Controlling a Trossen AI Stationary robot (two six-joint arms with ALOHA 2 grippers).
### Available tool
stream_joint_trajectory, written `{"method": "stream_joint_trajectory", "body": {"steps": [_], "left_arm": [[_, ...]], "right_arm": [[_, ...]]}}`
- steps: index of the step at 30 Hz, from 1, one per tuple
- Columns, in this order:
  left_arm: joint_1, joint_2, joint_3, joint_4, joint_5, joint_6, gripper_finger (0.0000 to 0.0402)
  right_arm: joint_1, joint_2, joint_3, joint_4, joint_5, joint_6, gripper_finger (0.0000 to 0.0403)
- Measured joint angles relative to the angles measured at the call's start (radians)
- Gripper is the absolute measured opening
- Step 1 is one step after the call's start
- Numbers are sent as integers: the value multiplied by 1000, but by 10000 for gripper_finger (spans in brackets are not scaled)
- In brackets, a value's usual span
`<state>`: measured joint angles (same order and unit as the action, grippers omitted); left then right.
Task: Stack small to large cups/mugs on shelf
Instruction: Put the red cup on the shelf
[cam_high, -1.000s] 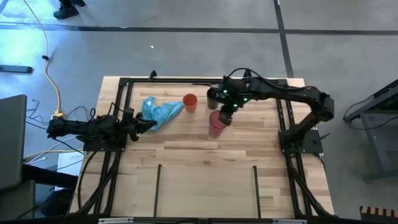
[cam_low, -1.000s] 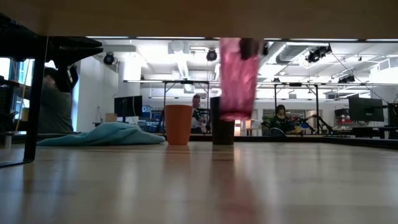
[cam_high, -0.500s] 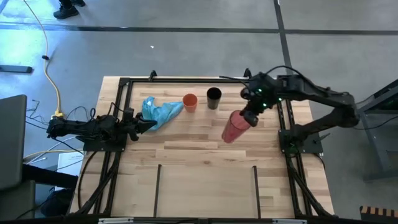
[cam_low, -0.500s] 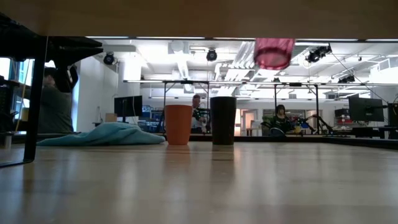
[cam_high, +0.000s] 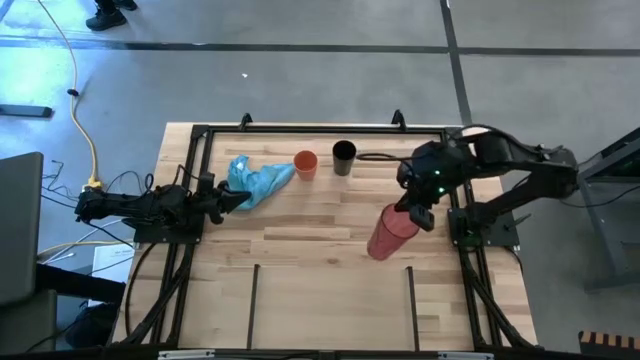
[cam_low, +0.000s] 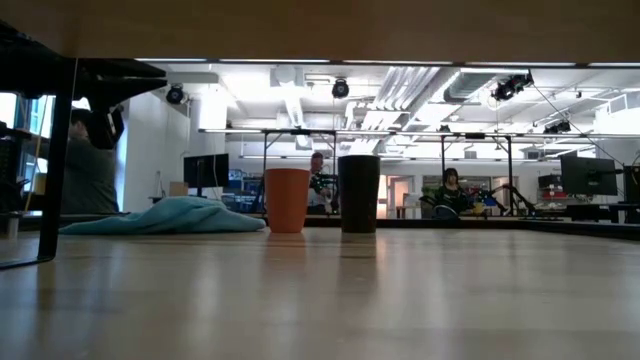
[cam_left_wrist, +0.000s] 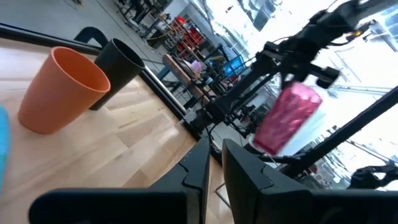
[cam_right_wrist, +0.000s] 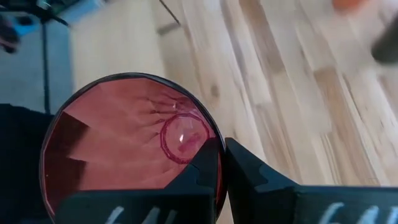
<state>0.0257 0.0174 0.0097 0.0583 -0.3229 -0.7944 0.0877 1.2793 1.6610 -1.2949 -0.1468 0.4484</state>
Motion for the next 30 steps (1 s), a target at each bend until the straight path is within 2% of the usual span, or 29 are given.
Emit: {"method": "stream_joint_trajectory", "body": {"steps": [9,15,23,30], "left_arm": [[0,0,0,1,-5,-23,35],[0,0,0,1,-5,-26,35],[0,0,0,1,-5,-21,35],[0,0,0,1,-2,-14,35]], "right_arm": [[149,153,300,-150,134,48,0],[238,284,416,-236,144,102,0],[334,390,534,-245,137,203,0],[400,424,529,-275,186,333,0]]}}
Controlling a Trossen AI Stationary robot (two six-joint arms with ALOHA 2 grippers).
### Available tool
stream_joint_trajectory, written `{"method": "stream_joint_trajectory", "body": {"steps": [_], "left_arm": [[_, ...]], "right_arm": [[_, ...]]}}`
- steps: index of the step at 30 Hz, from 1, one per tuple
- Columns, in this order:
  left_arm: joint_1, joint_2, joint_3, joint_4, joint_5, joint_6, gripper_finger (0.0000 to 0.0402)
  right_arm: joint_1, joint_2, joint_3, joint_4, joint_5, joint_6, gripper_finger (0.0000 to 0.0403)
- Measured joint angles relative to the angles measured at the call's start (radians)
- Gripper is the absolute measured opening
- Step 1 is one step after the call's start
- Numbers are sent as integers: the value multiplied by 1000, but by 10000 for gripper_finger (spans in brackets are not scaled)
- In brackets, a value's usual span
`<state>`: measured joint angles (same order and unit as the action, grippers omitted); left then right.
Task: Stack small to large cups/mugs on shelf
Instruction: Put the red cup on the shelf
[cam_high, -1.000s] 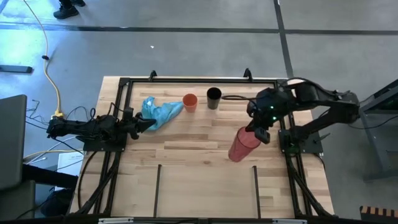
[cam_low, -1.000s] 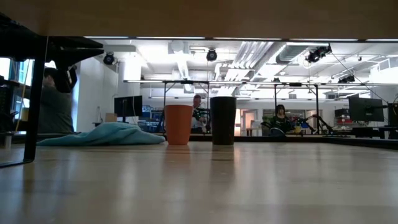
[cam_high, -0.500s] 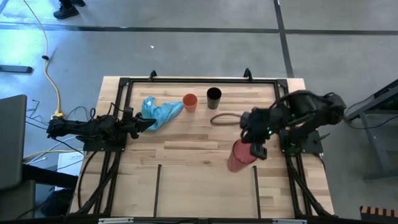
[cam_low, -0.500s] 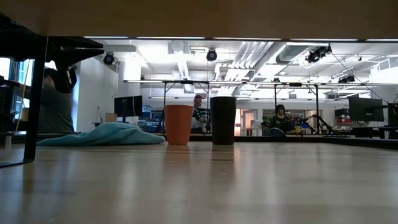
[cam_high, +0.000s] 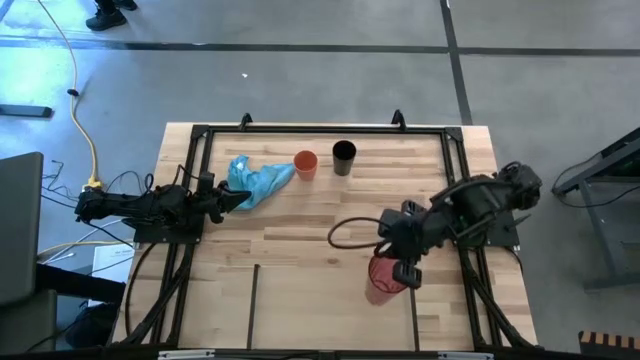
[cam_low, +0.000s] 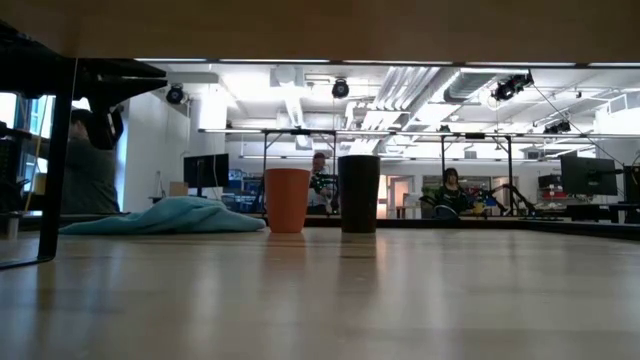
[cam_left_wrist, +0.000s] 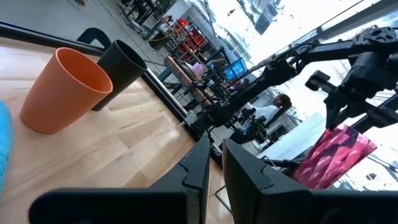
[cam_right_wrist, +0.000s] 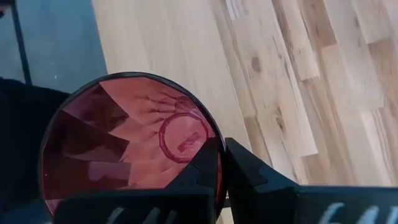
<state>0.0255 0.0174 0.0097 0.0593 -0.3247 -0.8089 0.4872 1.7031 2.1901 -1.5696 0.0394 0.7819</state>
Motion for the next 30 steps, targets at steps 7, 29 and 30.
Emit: {"method": "stream_joint_trajectory", "body": {"steps": [7,29,30], "left_arm": [[0,0,0,0,1,0,35],[0,0,0,-3,46,-12,35],[0,0,0,-3,46,-12,35]], "right_arm": [[61,1,-54,11,62,151,0],[178,12,-146,81,127,373,0],[178,12,-146,81,134,373,0]]}}
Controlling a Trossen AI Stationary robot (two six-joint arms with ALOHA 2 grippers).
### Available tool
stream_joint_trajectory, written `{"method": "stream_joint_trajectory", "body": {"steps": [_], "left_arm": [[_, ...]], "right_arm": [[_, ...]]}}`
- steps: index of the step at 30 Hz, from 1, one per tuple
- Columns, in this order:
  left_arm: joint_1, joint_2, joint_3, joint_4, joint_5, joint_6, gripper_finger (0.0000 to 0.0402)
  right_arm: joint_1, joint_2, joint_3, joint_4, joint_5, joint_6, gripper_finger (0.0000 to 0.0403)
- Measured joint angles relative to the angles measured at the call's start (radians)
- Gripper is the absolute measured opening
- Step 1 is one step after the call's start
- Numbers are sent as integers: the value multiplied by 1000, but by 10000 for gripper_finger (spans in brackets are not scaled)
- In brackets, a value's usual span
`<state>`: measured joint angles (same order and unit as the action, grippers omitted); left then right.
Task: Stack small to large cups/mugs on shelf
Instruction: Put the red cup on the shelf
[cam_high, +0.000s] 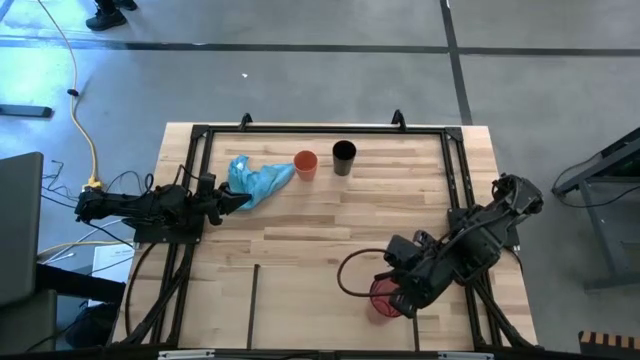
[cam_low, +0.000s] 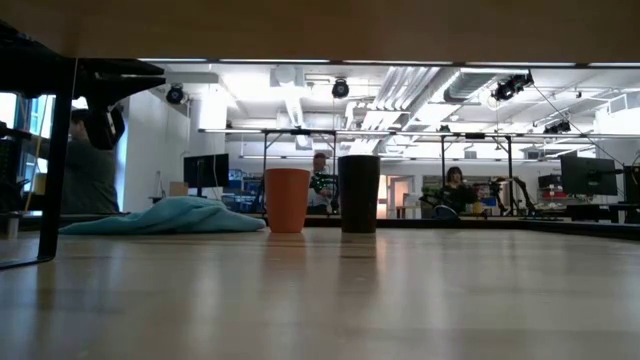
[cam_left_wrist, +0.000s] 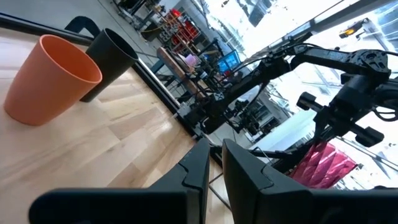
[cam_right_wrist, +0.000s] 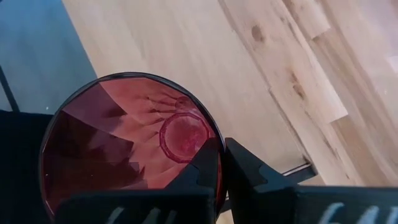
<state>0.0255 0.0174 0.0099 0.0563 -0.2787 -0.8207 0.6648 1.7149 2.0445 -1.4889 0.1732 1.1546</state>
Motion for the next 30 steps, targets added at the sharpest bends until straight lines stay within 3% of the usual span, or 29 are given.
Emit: {"method": "stream_joint_trajectory", "body": {"steps": [30], "left_arm": [[0,0,0,0,0,-8,35]], "right_arm": [[-1,0,0,-24,1,8,1]]}}
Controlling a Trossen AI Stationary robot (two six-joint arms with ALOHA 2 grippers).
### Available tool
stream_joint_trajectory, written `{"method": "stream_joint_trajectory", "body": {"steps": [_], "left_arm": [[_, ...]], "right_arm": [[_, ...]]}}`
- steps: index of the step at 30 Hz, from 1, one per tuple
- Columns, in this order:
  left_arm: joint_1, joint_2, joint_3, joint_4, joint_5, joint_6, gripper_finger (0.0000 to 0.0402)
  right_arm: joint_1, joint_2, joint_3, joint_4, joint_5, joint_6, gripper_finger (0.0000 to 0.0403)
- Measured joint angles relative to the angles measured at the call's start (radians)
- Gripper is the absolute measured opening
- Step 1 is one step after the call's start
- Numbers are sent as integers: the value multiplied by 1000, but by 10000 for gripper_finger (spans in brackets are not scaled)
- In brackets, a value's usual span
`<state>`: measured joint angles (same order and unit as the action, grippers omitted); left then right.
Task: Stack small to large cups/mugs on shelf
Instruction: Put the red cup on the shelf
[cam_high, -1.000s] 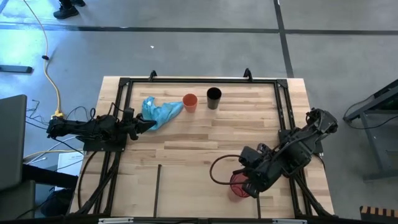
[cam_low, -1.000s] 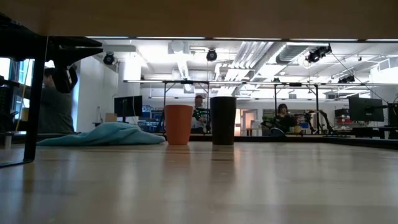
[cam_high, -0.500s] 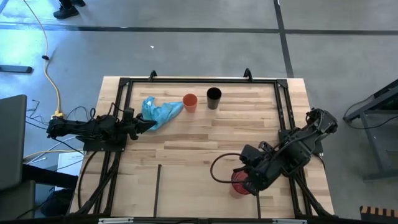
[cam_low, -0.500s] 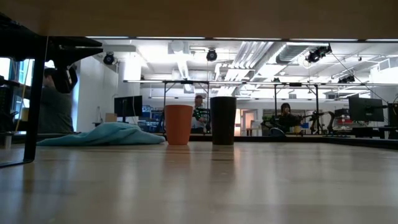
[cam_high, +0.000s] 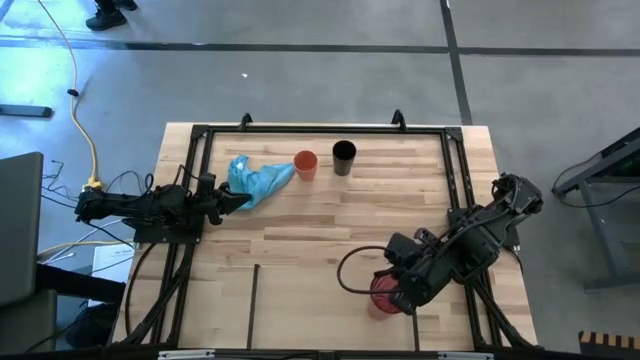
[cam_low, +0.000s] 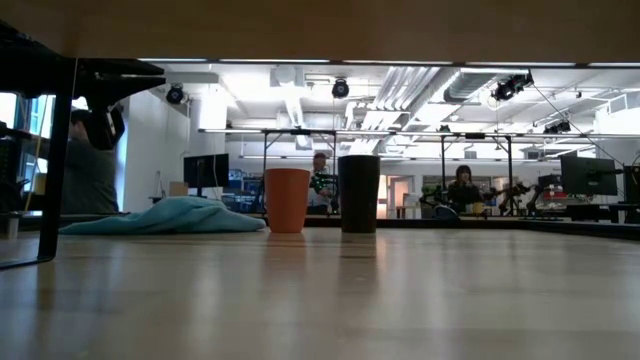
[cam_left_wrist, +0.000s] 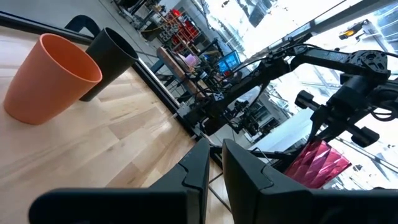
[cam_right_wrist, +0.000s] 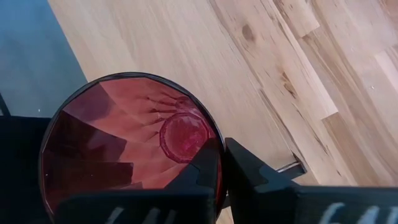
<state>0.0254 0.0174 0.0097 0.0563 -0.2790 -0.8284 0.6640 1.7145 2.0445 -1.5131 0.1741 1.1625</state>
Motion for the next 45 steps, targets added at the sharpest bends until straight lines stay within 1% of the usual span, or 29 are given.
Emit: {"method": "stream_joint_trajectory", "body": {"steps": [10,19,26,37,40,45], "left_arm": [[0,0,0,0,0,0,35],[0,0,0,0,0,0,35],[0,0,0,0,0,0,35],[0,0,0,0,0,0,35],[0,0,0,0,2,-7,35],[0,0,0,0,11,-8,35]], "right_arm": [[0,-1,0,23,-15,0,36],[0,3,0,41,-31,-2,39],[0,38,0,47,-80,-30,39],[0,38,2,45,-66,-19,40],[0,37,2,53,-53,-28,51],[0,37,2,71,-51,-47,85]]}}
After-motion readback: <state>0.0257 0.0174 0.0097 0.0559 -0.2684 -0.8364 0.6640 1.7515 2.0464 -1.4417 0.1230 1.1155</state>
